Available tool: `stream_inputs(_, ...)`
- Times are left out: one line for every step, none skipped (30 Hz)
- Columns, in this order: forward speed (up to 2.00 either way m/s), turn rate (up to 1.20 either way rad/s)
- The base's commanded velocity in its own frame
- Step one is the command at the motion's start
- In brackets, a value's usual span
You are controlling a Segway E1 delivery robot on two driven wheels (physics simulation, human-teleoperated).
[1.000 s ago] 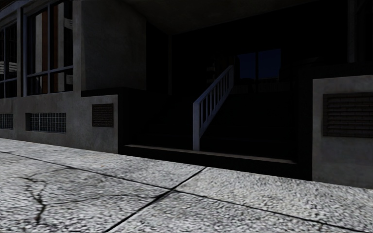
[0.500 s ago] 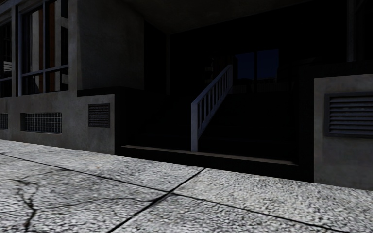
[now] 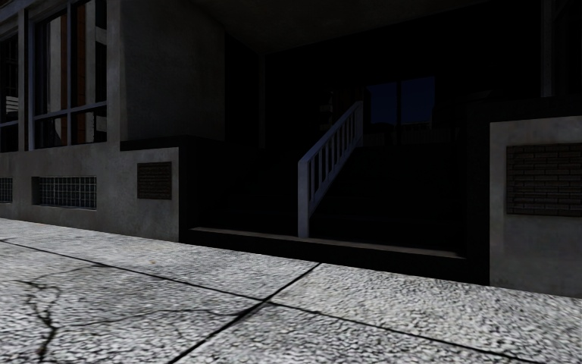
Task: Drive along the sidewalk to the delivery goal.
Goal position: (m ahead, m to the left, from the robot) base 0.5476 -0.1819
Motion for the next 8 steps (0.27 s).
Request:
stream_inputs(0.00,0.00)
stream_inputs(0.00,0.00)
stream_inputs(0.00,0.00)
stream_inputs(0.00,0.00)
stream_inputs(0.00,0.00)
stream_inputs(0.00,0.00)
stream_inputs(0.00,0.00)
stream_inputs(0.00,0.00)
